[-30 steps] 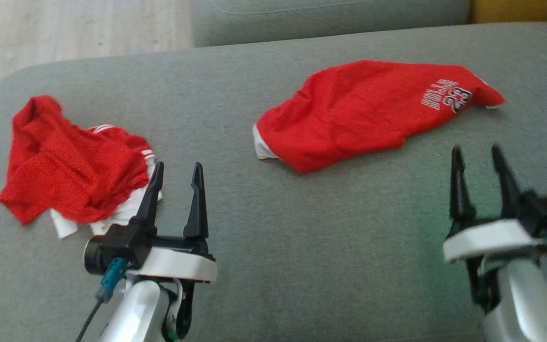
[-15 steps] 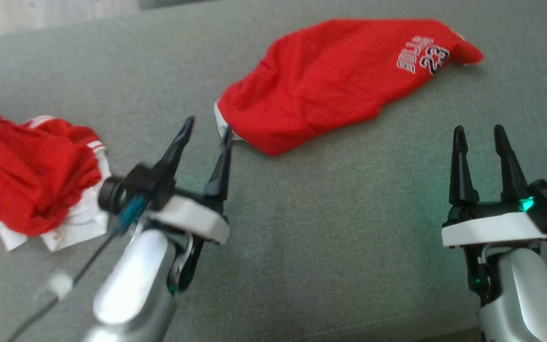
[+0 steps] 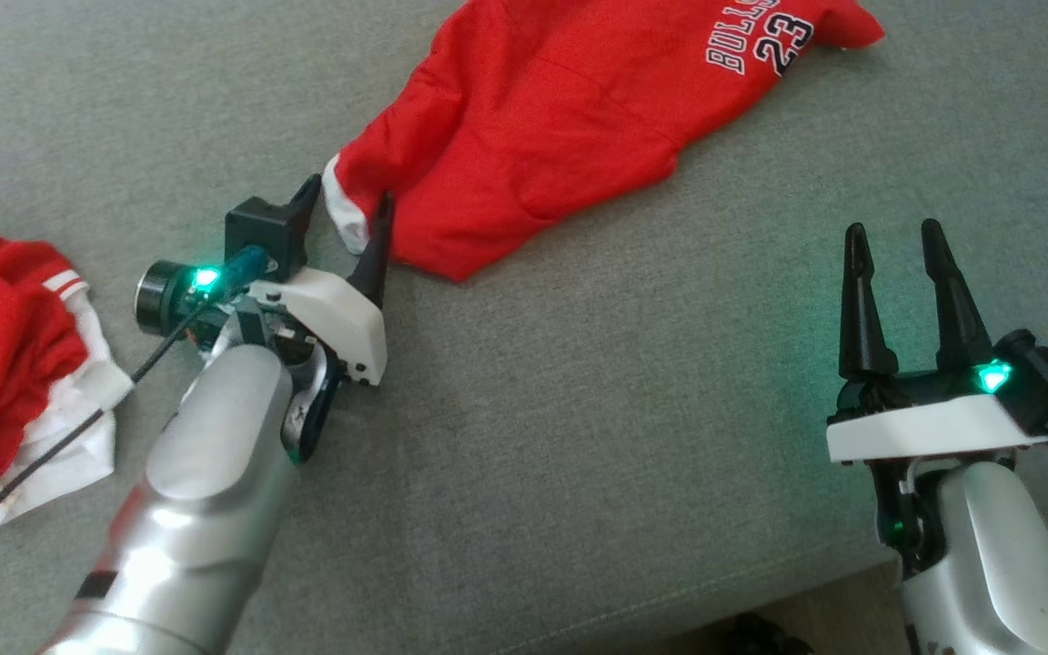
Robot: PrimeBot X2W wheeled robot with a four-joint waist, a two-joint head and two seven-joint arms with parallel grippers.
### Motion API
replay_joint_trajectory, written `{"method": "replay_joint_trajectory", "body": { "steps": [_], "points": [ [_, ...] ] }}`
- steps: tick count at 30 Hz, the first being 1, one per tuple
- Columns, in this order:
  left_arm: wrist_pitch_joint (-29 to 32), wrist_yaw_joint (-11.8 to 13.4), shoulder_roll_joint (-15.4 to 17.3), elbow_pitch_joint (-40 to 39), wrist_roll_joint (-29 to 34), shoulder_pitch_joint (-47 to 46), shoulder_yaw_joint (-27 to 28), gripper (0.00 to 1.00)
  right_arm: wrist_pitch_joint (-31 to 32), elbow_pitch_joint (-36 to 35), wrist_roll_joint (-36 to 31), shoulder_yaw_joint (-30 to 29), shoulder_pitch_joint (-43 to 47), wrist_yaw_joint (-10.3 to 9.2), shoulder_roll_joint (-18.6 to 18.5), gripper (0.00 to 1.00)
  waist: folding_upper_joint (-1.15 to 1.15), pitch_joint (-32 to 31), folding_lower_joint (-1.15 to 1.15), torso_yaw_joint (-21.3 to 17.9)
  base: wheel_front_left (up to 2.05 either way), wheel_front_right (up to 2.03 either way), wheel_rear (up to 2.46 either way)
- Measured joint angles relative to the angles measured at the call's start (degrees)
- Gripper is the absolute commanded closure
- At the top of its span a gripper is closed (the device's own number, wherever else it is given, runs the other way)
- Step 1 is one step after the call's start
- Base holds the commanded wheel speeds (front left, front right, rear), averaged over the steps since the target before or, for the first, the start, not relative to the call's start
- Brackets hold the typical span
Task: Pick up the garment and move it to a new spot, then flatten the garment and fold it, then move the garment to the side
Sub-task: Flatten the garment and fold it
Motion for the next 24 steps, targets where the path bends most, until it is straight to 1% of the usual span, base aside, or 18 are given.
{"method": "replay_joint_trajectory", "body": {
  "steps": [6,7,8,10,11,13,16,19,22,24],
  "points": [
    [1.5,-1.7,-0.4,4.8,-0.6,-3.1,-0.3,0.00,0.0,0.0,0.5,0.7,0.0,0.00,0.0,0.00,0.00,0.7,-0.01,-0.9,0.00,0.00,0.00],
    [1.5,-2.2,-0.5,5.5,-0.6,-3.7,-0.6,0.68,0.0,0.0,0.5,1.0,0.0,0.00,0.0,0.00,0.00,0.6,-0.01,-1.0,0.00,0.00,0.00],
    [1.3,-2.6,-0.5,5.8,-0.6,-4.0,-0.6,1.00,0.0,0.0,0.5,1.3,0.0,0.00,0.0,0.00,0.00,0.5,-0.01,-1.1,0.00,0.00,0.00],
    [-1.2,-3.5,-0.7,6.1,-0.6,-3.9,-0.9,1.00,0.0,0.0,0.5,1.7,0.0,0.00,0.0,0.00,0.00,0.1,0.00,-1.3,0.00,0.00,0.00],
    [-4.3,-4.1,-1.2,5.9,-0.6,-3.9,-1.2,1.00,0.0,0.1,0.8,1.9,0.0,0.00,0.0,0.00,0.00,-0.6,-0.01,-1.4,0.00,0.00,0.00],
    [-8.1,-5.1,-1.3,4.9,-0.6,-4.0,-2.0,1.00,0.0,0.3,1.1,2.1,0.0,0.00,0.0,0.00,0.00,-1.4,-0.01,-1.6,0.00,0.00,0.00],
    [-12.3,-5.5,-1.3,2.8,0.2,-4.2,-2.6,1.00,0.0,0.5,1.6,2.5,0.0,0.00,0.0,0.00,0.00,-2.8,-0.01,-2.2,0.00,0.00,0.00],
    [-14.0,-5.5,-1.6,-0.4,1.3,-5.5,-4.0,1.00,0.0,0.6,2.3,2.6,0.1,0.00,0.0,0.00,0.00,-4.4,-0.01,-3.1,0.00,0.00,0.00],
    [-14.1,-5.6,-3.2,-4.1,1.9,-7.2,-6.5,1.00,0.0,1.0,2.6,2.5,0.2,0.00,0.0,0.00,0.00,-5.9,-0.02,-4.1,0.00,0.00,0.00],
    [-12.9,-6.1,-4.6,-6.4,1.9,-8.2,-9.6,1.00,0.0,1.3,2.6,2.5,0.2,0.00,0.0,0.00,0.00,-6.7,-0.02,-4.7,0.00,0.00,0.00]
  ]
}}
